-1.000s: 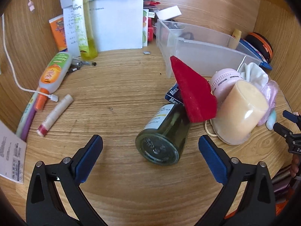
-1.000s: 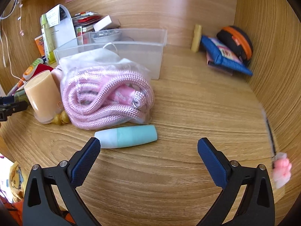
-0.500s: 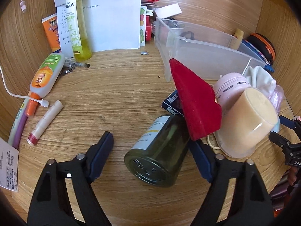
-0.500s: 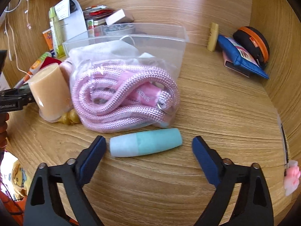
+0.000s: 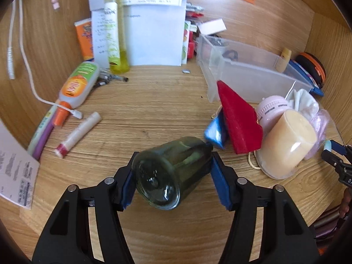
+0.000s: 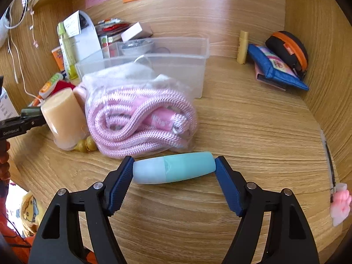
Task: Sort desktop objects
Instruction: 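Grasp the dark green bottle with the left tool while the right grasps the mint tube, then carry both items to the clear box and release them inside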
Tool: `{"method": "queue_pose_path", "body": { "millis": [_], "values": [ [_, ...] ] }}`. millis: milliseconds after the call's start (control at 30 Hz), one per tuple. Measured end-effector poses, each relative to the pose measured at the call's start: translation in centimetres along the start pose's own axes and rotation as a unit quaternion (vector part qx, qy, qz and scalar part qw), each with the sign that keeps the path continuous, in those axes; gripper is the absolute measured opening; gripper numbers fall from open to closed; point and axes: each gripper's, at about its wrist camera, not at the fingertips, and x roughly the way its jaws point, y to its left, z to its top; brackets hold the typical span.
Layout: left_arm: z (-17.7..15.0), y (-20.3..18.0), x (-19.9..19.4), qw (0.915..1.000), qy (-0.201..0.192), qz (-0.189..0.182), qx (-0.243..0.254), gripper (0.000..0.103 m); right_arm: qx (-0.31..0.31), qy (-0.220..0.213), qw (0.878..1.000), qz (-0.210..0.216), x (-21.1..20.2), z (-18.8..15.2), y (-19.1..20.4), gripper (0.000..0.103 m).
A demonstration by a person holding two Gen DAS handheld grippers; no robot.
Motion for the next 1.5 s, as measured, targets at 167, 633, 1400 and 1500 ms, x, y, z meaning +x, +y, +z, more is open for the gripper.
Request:
{"method": "queue_pose_path", "body": {
  "millis": [167, 633, 1400, 1500],
  "values": [
    [0.4, 0.2, -1.3, 0.9998, -0.018, 0.006, -0.006, 0.061, 0.008, -0.019, 1.0, 0.004, -1.2, 0.7, -0.5, 0.071],
    [4.8, 0.0, -4.0, 0.9964, -0.085, 0.005, -0.007, 0.061, -0.005, -0.079, 0.997, 0.007, -2.9, 5.0, -1.3, 0.071],
    [15.9, -4.9, -1.0, 0.9921, -0.11, -0.047, 0.039, 0.061, -0.037, -0.127, 0.99, 0.057, -0.1, 16.5, -1.2, 0.071],
    [16.9, -5.8, -0.1, 0.9921, -0.105, -0.054, 0.043, 0.061, -0.032, -0.119, 0.99, 0.062, 1.1, 17.5, -1.2, 0.071]
  ]
}}
